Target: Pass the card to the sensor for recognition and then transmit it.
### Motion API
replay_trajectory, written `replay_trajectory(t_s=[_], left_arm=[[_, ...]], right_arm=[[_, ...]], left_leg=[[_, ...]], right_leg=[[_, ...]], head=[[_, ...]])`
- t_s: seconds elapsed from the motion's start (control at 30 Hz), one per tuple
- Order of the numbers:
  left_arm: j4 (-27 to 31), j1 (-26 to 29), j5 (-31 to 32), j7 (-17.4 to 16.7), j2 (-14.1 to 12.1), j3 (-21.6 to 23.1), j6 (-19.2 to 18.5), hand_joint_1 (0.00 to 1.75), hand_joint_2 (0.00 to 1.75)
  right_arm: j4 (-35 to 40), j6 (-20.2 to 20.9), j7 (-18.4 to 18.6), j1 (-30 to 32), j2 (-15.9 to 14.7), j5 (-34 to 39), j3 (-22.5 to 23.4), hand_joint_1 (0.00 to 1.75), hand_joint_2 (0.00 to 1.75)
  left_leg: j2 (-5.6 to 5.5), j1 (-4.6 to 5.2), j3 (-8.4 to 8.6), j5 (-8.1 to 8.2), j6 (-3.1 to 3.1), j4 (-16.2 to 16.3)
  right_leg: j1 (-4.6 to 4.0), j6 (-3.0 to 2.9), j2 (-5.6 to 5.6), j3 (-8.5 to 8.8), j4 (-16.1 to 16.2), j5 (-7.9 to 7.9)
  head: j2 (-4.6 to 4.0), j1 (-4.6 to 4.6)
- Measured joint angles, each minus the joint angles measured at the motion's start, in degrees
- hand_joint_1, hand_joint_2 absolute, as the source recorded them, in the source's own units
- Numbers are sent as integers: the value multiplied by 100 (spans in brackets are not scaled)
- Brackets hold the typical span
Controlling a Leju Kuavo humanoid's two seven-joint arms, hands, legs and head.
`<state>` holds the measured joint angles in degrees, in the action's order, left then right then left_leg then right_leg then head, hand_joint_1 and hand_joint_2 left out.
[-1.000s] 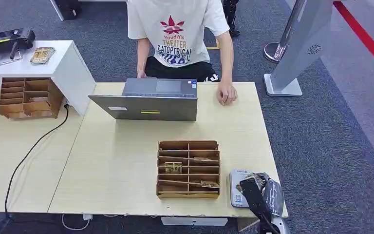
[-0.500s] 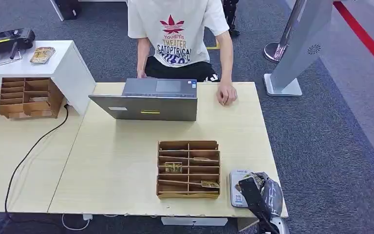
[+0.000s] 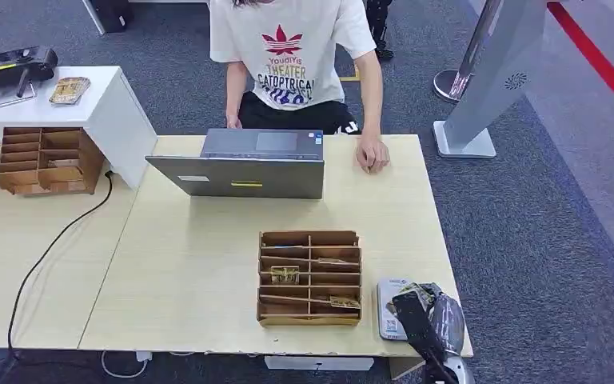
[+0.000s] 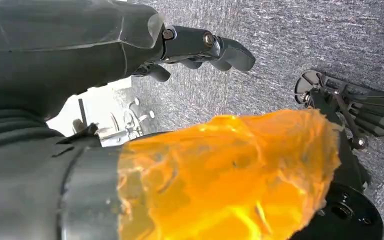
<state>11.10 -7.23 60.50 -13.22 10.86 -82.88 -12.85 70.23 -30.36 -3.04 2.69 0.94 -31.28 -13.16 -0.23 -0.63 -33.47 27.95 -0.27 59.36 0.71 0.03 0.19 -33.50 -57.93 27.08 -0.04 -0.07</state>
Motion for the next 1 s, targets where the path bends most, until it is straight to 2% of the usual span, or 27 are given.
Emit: replay_trajectory(t_s=[1.0], left_arm=[[0, 0, 0, 0, 0, 0, 9, 0, 0]], right_arm=[[0, -41, 0, 8, 0, 59, -70, 175, 175]], left_leg=[[0, 0, 1, 0, 0, 0]], right_leg=[[0, 0, 0, 0, 0, 0]], head=[[0, 0]])
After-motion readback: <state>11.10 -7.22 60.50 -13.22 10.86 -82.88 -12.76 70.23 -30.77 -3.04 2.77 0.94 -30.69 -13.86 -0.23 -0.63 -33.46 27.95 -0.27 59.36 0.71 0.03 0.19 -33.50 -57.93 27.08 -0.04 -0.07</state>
